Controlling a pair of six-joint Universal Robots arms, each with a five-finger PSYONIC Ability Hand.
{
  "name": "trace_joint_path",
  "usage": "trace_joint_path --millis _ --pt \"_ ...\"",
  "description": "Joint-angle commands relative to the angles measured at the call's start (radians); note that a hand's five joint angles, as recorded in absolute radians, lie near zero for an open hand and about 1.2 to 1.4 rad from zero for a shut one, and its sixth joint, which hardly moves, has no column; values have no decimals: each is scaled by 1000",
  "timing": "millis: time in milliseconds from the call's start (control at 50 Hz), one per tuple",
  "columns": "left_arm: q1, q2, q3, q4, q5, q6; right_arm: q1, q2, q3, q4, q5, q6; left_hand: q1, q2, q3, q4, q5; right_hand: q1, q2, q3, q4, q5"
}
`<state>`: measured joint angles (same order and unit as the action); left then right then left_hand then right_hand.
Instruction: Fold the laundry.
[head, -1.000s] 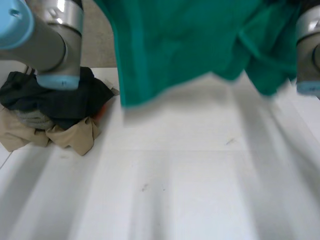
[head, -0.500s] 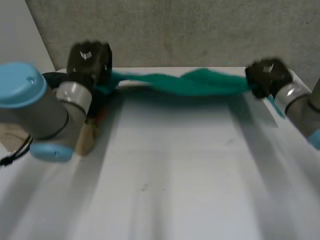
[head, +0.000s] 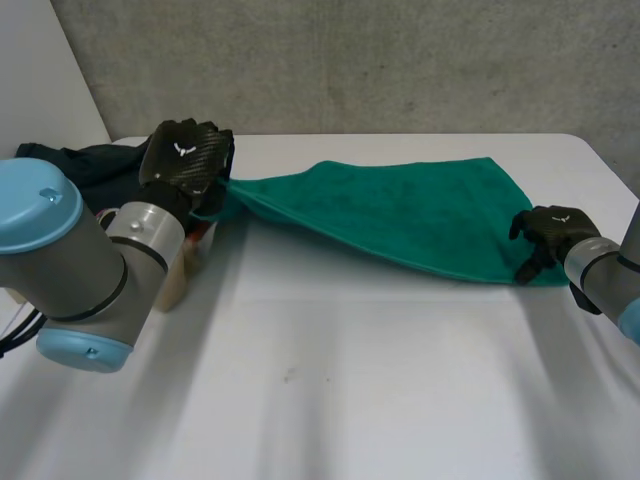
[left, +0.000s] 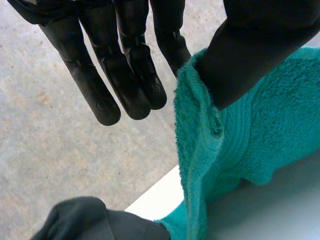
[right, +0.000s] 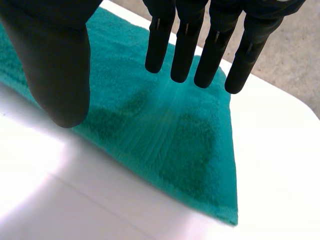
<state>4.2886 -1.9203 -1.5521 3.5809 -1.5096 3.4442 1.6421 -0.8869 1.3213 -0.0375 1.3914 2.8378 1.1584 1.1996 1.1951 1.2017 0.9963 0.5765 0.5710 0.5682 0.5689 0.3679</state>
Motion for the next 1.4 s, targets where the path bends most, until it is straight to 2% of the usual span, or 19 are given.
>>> trace_joint_path --millis 20,180,300,520,960,1000,1060,1100,1160,1280,1400 --pt "-7 0 39 -2 -1 -8 -33 -13 6 59 -28 -66 238 197 201 195 225 66 72 75 74 100" --pt "-13 -2 89 -5 -1 -8 -67 -1 1 77 -89 -250 238 197 201 195 225 75 81 83 83 109" --pt "-46 -11 177 -37 -1 -11 -67 29 3 62 -109 -236 238 197 201 195 225 81 86 89 89 115" --pt "-61 -29 289 -90 -4 -56 -58 118 -60 -36 -97 -221 238 197 201 195 225 236 242 245 244 270" --pt "-55 -29 306 -96 -4 -57 -59 186 -192 -48 -98 -221 238 197 201 195 225 298 304 306 306 332" --pt "-55 -29 306 -96 -4 -56 -59 195 -204 -50 -98 -219 238 197 201 195 225 359 365 368 367 394" --pt "-53 -31 311 -97 -4 -56 -61 217 -237 -53 -92 -218 238 197 201 195 225 757 763 766 765 792" --pt "-50 -29 311 -97 -6 -57 -65 217 -260 -50 -78 -213 238 197 201 195 225 820 825 828 827 854" --pt "-49 -29 310 -111 -7 -57 -67 189 -264 -45 -68 -213 238 197 201 195 225 820 825 828 827 854" --pt "-49 -22 290 -221 -6 -48 -111 -39 -206 51 -80 -282 238 197 201 195 225 820 825 828 827 854" --pt "-30 33 215 -474 3 -22 -194 -207 -157 270 -80 -435 238 197 201 195 225 820 825 828 827 854"
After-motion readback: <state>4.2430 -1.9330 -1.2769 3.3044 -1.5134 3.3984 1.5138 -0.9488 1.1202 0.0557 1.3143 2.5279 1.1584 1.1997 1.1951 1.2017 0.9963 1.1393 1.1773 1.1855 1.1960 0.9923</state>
